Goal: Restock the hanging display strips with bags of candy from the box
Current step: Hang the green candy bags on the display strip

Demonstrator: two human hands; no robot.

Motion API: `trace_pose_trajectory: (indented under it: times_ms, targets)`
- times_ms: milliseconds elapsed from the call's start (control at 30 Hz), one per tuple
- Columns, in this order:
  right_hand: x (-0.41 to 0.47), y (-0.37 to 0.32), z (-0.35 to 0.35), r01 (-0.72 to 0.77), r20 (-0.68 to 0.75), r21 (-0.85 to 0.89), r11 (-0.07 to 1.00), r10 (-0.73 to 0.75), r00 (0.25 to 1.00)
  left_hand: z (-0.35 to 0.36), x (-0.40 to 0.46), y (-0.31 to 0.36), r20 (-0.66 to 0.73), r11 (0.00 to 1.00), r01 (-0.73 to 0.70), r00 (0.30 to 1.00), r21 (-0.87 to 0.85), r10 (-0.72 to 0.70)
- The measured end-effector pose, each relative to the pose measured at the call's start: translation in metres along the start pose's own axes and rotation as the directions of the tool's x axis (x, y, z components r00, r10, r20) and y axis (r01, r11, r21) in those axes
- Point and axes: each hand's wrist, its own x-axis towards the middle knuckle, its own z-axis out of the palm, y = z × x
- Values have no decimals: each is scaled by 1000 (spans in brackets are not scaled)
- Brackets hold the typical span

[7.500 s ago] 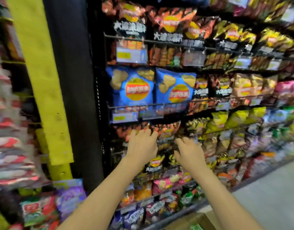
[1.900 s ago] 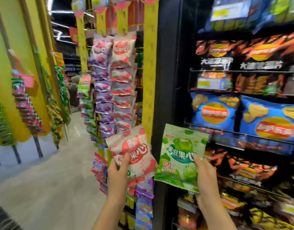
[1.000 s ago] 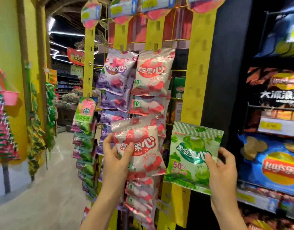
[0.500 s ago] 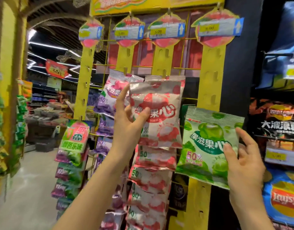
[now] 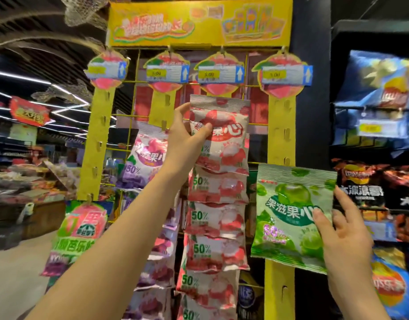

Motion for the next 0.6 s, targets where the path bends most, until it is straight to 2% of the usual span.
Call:
trace_pose_trajectory:
  times_ms: [100, 333, 600]
  targets:
    - [1, -6, -1, 17, -7, -54, 998, -17, 1000, 5, 12, 0, 20, 1000, 5, 1000, -1, -5]
    - [5, -22, -3, 7, -10, -32, 999, -8, 1000, 12, 36, -3, 20, 991, 102, 995, -82, -101]
    - [3, -22, -6, 40, -3, -80, 996, -41, 999, 14, 44, -5, 70, 997, 71, 995, -43, -68]
